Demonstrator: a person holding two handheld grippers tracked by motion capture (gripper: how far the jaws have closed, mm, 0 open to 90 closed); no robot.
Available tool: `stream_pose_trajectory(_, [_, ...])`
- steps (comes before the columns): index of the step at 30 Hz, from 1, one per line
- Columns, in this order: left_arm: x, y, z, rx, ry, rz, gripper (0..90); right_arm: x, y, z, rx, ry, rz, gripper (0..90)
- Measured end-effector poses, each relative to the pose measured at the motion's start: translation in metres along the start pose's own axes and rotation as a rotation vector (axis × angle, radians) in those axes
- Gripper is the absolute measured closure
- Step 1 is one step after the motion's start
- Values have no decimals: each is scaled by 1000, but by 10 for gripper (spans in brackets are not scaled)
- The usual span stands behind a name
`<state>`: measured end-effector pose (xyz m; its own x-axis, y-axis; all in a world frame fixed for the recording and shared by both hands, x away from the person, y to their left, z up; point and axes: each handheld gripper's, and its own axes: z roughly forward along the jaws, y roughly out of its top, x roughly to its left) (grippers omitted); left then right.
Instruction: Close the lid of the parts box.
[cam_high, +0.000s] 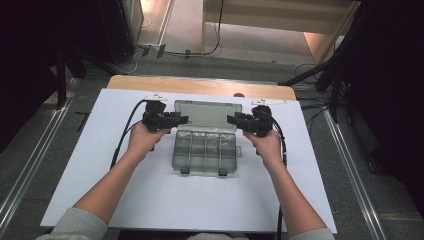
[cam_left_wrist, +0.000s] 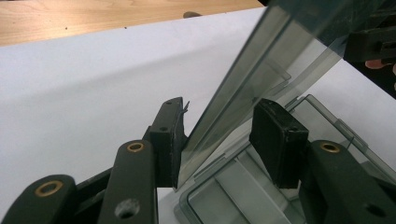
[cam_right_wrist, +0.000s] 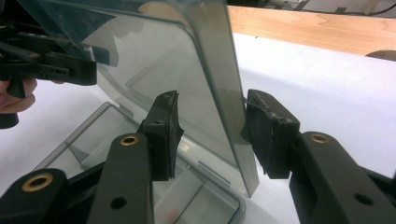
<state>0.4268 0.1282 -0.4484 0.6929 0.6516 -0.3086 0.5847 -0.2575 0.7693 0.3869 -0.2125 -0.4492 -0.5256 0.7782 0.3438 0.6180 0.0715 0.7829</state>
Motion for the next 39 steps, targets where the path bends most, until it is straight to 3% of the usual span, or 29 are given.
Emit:
stream_pose_trajectory(10, [-2, -5, -5, -2, -4, 9, 533, 5, -3, -4, 11, 7, -10, 536])
stream_pose_trajectory(12, [0, -6, -6, 17, -32, 0, 439, 6, -4, -5, 9, 6, -11, 538])
stream_pose_trajectory(20, [-1, -5, -19, 28, -28, 24, 429, 8, -5, -8, 6, 6, -23, 535])
stream_pose_trajectory(22, [0, -5, -22, 44, -37, 24, 366, 8, -6, -9, 4, 9, -27, 535])
stream_pose_trajectory(25, [1, -7, -25, 64, -39, 29, 366, 9, -6, -11, 0, 9, -24, 536])
stream_pose_trajectory(31, [4, -8, -36, 60, -26, 24, 365, 10, -7, -12, -2, 10, -30, 533])
stream_pose_trajectory(35, [6, -8, -43, 67, -25, -2, 372, 11, -8, -13, -4, 10, -35, 529])
stream_pose_trajectory(39, [9, -10, -51, 75, -1, -6, 455, 13, -9, -14, 1, 10, -44, 524])
